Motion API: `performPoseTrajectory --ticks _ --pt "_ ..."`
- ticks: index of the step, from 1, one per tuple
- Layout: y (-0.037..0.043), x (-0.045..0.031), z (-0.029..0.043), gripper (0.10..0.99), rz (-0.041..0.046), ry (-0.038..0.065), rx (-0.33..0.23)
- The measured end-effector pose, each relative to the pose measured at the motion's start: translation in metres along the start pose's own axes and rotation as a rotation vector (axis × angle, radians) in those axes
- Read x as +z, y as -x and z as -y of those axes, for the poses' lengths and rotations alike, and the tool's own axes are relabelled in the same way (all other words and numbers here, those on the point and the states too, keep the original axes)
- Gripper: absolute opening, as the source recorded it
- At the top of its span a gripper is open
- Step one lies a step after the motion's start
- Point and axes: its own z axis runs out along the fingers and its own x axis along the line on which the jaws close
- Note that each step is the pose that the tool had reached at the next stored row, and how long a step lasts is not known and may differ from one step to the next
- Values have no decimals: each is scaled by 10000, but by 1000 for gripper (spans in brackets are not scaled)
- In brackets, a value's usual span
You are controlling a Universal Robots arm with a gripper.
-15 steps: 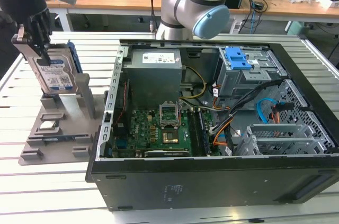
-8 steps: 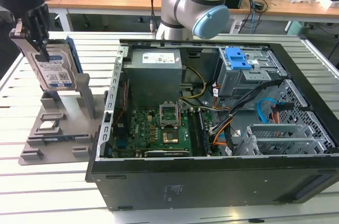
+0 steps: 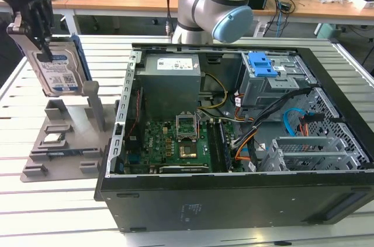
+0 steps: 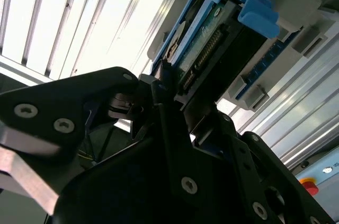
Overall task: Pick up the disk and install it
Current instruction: 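Pick up the disk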
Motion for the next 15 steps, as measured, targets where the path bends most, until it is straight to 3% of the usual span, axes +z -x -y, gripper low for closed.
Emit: performPoseTrajectory --ticks 15 --pt "19 -158 -2 361 0 3 0"
